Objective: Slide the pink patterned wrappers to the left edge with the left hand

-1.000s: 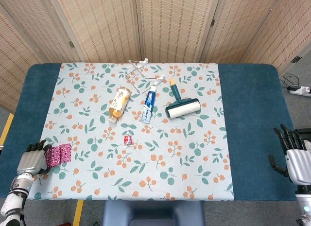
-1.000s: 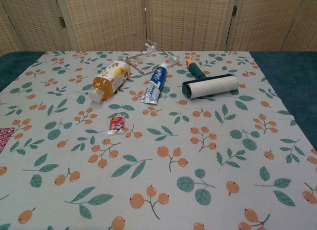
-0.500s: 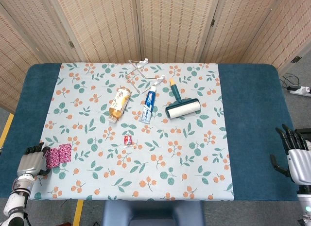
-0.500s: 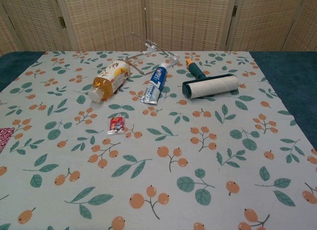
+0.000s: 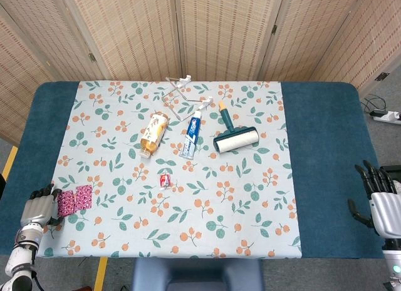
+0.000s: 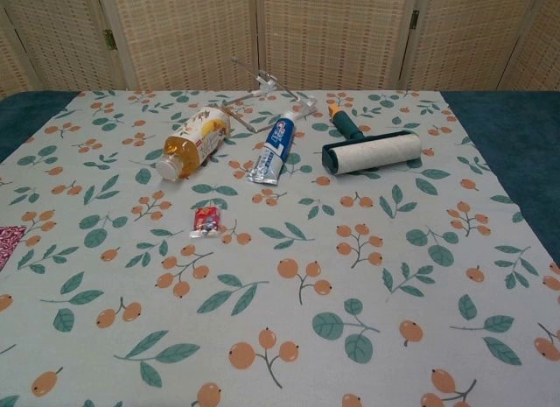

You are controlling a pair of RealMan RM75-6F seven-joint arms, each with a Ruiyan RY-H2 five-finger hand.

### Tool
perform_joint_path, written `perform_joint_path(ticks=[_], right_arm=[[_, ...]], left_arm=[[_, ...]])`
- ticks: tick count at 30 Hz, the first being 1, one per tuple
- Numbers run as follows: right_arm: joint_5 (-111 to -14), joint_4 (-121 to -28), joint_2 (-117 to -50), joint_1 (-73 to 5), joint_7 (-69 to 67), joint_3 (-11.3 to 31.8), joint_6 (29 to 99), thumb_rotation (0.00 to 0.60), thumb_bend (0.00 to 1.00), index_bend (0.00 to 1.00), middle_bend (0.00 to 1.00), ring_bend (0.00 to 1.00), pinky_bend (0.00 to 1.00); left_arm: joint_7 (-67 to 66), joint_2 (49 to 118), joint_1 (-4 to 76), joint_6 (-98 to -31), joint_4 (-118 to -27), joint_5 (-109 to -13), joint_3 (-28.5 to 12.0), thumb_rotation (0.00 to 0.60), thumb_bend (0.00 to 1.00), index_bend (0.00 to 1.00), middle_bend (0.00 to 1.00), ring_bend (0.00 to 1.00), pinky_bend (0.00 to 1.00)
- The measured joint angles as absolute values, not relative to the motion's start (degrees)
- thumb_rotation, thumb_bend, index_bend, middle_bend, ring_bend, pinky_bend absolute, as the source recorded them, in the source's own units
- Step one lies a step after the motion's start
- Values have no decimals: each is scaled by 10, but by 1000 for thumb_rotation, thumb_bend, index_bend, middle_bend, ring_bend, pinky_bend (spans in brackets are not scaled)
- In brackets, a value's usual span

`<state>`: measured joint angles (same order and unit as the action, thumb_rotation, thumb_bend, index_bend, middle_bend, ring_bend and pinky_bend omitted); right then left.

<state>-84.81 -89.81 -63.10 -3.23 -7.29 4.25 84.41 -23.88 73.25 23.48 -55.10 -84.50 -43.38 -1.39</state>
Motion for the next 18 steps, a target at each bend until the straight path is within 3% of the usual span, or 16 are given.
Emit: perform_joint_path(ticks=[10, 18], right_arm=[[-847, -896, -633, -33, -75, 42, 843, 600, 458, 0, 0, 0, 0], [-847, -894, -633, -31, -77, 41, 845, 600, 458, 0, 0, 0, 0]], left_arm=[[-248, 729, 238, -551, -853, -420, -13, 600, 358, 151, 0, 0, 0], [-254, 726, 240, -554, -862, -410, -12, 600, 357, 34, 0, 0, 0]])
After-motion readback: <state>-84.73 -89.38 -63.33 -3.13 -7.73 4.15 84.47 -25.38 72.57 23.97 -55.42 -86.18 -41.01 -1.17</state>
